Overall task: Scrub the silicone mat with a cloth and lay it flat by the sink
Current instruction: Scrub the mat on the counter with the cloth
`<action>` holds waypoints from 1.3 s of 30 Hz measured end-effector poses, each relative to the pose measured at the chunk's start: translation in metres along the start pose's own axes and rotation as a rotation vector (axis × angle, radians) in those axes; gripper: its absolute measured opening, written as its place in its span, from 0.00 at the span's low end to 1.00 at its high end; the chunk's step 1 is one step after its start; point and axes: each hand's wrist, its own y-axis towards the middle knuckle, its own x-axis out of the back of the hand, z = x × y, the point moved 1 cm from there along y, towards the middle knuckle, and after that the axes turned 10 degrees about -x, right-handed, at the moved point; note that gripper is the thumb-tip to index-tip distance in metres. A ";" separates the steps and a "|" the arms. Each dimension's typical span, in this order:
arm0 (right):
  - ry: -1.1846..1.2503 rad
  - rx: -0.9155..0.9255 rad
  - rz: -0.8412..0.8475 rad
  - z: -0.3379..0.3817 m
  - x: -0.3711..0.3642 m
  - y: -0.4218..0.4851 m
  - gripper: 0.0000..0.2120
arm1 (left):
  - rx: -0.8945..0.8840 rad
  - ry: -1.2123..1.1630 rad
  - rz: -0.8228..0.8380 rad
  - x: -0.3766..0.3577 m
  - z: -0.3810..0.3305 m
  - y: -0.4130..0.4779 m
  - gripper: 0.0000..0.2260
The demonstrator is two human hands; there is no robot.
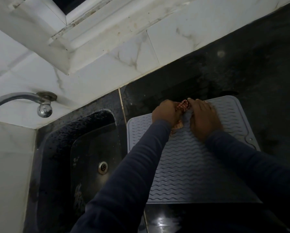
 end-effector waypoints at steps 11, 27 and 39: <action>0.170 -0.105 -0.129 0.002 0.007 -0.008 0.39 | 0.262 -0.232 0.025 0.012 0.047 -0.002 0.18; -0.230 0.020 -0.015 -0.002 -0.001 0.001 0.24 | 0.566 -0.128 -0.106 0.036 0.157 -0.056 0.19; -0.245 0.013 -0.002 -0.001 0.000 0.001 0.24 | 0.532 0.097 -0.293 0.024 0.128 -0.087 0.12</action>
